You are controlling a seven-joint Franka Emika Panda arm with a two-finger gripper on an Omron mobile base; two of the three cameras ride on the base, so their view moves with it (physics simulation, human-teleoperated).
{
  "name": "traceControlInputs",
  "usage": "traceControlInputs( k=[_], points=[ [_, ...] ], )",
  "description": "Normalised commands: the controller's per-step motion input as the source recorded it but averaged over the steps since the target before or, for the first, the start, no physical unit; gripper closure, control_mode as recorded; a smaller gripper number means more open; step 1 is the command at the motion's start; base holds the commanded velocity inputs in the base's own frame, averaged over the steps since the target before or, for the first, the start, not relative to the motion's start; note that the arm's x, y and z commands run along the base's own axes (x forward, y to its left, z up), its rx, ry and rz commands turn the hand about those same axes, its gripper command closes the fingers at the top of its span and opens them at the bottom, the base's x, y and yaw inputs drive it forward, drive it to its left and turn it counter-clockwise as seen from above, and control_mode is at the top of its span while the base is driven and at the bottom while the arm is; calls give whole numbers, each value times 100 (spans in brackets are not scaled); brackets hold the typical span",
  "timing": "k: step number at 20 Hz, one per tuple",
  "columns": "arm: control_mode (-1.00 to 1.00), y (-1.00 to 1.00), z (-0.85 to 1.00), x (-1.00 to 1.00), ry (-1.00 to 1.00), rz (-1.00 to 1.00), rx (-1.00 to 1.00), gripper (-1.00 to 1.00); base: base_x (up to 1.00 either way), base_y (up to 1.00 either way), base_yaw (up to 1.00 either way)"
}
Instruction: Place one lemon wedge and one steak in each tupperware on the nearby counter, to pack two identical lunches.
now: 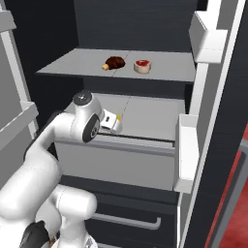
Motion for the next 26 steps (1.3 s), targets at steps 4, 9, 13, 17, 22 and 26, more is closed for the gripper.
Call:
traceControlInputs(
  k=[4,9,13,17,22,26],
  points=[
    [-100,-9,-15,70,0,0,0,-100,0,0,0],
    [-100,-3,-10,60,0,0,0,-100,0,0,0],
    [-100,0,-15,47,0,0,0,-100,0,0,0],
    [-100,0,-23,39,0,0,0,-100,0,0,0],
    [-100,0,-28,37,0,0,0,-100,0,0,0],
    [-100,0,-28,39,-1,0,0,-100,0,0,0]
  ],
)
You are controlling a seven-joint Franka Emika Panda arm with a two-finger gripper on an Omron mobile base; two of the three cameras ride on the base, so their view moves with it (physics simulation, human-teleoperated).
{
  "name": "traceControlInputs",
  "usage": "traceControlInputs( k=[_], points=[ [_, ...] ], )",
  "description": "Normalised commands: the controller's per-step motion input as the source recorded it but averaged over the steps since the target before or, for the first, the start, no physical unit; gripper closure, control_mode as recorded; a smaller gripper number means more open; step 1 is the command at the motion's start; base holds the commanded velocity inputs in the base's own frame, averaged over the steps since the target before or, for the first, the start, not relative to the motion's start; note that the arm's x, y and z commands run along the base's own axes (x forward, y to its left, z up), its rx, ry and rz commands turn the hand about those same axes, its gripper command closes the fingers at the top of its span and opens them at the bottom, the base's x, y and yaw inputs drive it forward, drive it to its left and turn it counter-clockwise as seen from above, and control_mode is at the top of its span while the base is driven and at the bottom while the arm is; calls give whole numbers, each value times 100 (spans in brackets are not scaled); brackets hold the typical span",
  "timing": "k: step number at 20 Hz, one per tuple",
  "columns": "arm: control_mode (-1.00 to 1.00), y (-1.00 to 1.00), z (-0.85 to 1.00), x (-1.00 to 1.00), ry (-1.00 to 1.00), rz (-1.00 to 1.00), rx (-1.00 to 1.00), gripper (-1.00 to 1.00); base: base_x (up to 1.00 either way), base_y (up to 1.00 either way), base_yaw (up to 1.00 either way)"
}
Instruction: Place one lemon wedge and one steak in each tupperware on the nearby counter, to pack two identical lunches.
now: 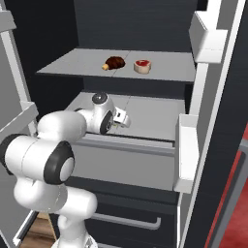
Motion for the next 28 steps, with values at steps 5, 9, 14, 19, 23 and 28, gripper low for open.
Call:
traceControlInputs(
  k=[5,9,14,19,23,28],
  points=[
    [-100,0,-24,50,0,0,0,-100,0,0,0],
    [-100,0,-23,52,0,0,0,-100,0,0,0],
    [-100,0,-23,52,0,0,0,-100,0,0,0],
    [-100,0,-46,15,0,-1,0,100,0,0,0],
    [-100,0,-60,0,0,-2,0,100,0,0,0],
    [-100,0,-17,5,0,0,0,100,0,0,0]
  ],
)
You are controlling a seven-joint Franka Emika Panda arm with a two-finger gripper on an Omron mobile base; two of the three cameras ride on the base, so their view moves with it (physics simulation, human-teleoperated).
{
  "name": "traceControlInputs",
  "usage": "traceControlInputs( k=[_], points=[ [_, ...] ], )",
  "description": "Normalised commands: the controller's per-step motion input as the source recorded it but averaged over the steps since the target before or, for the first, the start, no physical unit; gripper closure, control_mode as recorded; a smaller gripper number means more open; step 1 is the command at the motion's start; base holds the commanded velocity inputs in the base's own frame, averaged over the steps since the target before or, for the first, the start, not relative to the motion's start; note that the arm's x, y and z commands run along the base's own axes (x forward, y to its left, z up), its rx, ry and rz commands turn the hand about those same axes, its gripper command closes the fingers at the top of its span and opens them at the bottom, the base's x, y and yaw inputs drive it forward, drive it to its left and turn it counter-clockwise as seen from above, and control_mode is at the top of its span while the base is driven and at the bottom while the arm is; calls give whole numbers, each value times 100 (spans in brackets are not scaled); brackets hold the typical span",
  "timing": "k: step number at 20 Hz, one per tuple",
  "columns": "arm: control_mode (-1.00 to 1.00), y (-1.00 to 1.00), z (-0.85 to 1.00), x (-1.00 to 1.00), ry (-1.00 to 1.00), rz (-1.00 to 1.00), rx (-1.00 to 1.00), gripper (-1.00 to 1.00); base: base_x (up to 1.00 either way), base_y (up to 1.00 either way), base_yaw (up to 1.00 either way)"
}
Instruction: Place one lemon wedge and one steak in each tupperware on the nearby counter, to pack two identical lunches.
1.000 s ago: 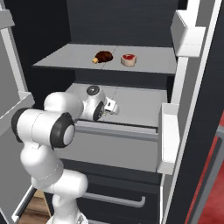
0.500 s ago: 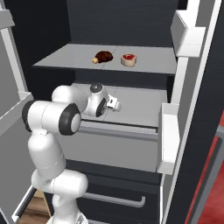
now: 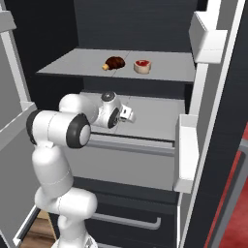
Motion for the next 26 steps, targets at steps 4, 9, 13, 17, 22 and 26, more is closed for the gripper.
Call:
traceControlInputs(
  k=[4,9,13,17,22,26],
  points=[
    [-100,3,-25,-29,0,0,0,100,0,0,0],
    [-100,10,-25,-93,-3,0,0,100,0,0,0],
    [-100,-1,9,-100,-18,5,0,100,0,0,0],
    [-100,-33,80,-100,-16,9,-1,100,0,0,0],
    [-100,-32,100,-100,-4,13,-5,100,0,0,0],
    [-100,-2,97,-100,3,15,-5,100,0,0,0]
  ],
)
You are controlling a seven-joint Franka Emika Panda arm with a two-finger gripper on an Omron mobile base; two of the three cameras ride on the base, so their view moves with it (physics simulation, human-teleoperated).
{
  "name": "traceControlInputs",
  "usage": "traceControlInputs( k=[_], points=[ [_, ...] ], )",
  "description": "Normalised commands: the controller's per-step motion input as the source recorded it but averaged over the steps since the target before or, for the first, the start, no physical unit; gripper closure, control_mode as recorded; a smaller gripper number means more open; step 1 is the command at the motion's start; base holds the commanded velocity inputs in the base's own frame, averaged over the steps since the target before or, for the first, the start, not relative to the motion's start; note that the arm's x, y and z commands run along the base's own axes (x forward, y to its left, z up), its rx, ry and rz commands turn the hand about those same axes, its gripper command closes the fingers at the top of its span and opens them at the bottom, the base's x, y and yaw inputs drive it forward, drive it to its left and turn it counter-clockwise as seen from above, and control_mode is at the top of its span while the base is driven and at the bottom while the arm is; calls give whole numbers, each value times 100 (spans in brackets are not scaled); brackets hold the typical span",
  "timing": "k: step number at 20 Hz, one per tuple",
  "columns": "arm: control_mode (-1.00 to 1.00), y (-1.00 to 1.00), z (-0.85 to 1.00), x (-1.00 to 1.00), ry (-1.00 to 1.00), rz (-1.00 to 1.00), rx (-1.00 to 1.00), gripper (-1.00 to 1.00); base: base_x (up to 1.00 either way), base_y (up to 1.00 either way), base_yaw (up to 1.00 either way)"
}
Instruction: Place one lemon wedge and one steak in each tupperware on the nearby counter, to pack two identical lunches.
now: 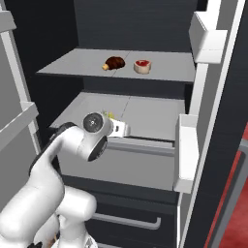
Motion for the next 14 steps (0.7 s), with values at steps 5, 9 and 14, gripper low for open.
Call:
traceControlInputs(
  k=[5,9,14],
  points=[
    [-100,4,51,-100,15,16,-4,100,0,0,0],
    [-100,11,4,-100,3,13,-5,100,0,0,0],
    [-100,0,29,-100,0,8,-1,100,0,0,0]
  ],
)
